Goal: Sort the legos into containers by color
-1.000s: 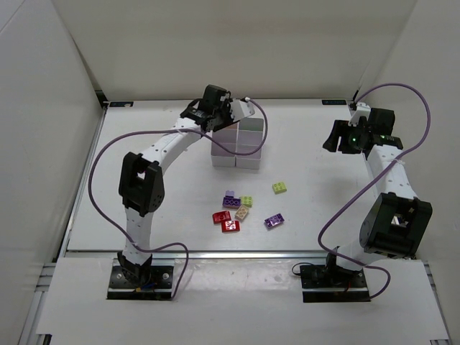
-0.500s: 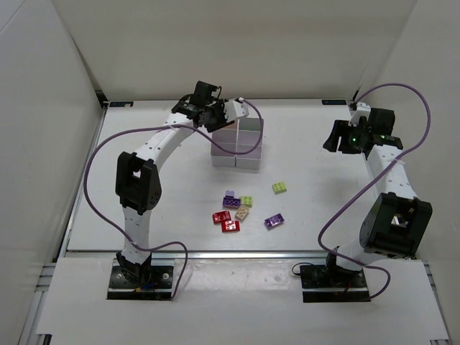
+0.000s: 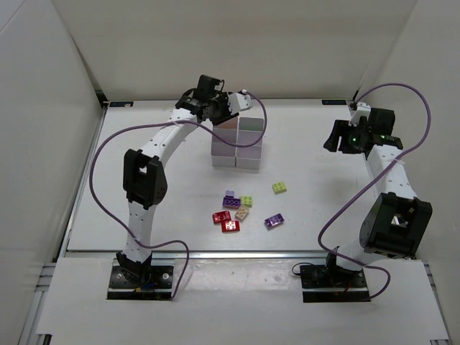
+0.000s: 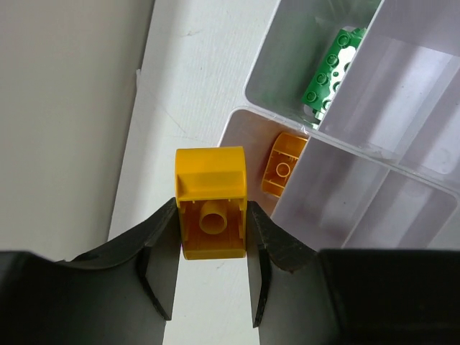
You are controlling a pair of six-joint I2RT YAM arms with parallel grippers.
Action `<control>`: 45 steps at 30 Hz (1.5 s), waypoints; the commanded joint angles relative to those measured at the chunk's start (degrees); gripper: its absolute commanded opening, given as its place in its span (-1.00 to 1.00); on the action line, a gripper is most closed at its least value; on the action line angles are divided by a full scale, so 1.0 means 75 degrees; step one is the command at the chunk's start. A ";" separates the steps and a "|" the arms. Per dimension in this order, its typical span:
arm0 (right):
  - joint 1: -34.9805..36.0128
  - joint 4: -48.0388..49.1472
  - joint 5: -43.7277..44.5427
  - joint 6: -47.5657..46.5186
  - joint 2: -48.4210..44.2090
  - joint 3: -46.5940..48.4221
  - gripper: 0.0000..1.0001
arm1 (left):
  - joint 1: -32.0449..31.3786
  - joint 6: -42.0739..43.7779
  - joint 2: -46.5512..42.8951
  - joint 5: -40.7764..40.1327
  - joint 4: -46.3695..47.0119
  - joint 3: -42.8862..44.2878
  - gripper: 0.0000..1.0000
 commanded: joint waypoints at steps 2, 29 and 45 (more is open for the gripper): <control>0.0014 0.0253 0.0027 -0.0031 -0.0219 0.0077 0.36 | -0.0002 -0.0080 0.0167 0.0234 -0.0054 0.0446 -0.44; 0.0014 0.0253 0.0051 -0.0043 -0.0079 0.0159 0.37 | 0.0033 -0.0782 0.0168 0.0046 0.0156 0.0540 0.19; 0.2848 -0.2663 -0.2350 -0.5289 -0.0384 0.0253 0.46 | 0.1507 -0.7507 -0.4003 -0.0297 0.0719 -0.2526 0.41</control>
